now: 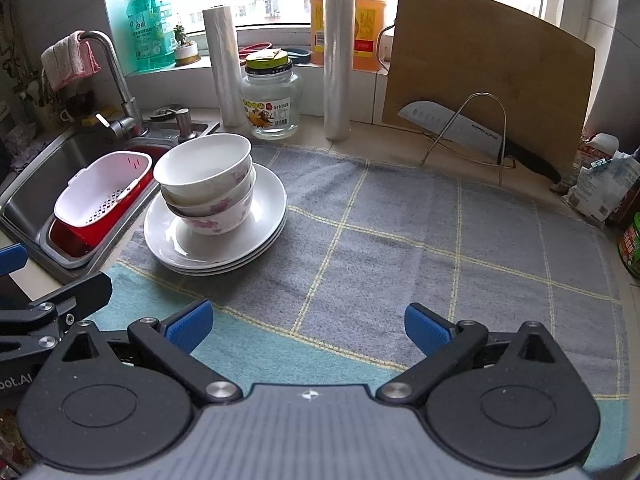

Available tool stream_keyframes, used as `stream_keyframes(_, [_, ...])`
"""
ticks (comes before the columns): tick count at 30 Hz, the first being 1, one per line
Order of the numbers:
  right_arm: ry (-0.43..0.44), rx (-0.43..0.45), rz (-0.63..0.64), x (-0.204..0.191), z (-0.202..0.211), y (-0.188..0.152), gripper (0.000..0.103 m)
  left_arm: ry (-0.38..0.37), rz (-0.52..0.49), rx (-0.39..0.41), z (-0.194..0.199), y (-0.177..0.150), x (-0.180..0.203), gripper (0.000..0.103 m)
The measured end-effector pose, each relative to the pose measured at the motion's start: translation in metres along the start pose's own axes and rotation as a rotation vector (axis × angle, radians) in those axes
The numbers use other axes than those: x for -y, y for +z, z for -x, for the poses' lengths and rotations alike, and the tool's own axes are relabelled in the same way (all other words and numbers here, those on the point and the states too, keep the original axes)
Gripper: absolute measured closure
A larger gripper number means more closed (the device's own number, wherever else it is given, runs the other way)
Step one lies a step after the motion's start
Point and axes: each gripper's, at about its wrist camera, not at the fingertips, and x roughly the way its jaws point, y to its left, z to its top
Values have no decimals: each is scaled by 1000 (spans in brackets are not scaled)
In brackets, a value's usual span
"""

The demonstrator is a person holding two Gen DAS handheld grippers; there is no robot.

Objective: Organize plates and bowls

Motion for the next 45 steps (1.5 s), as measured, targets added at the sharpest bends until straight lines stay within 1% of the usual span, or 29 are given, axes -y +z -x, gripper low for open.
stream_keyframes(25, [4,9,9,-1,0,5,0,53,25,8,5,3,4,1])
stream_keyframes(45, [-1,17,10,-3,2,6,0,70,35,3,3,4,0,1])
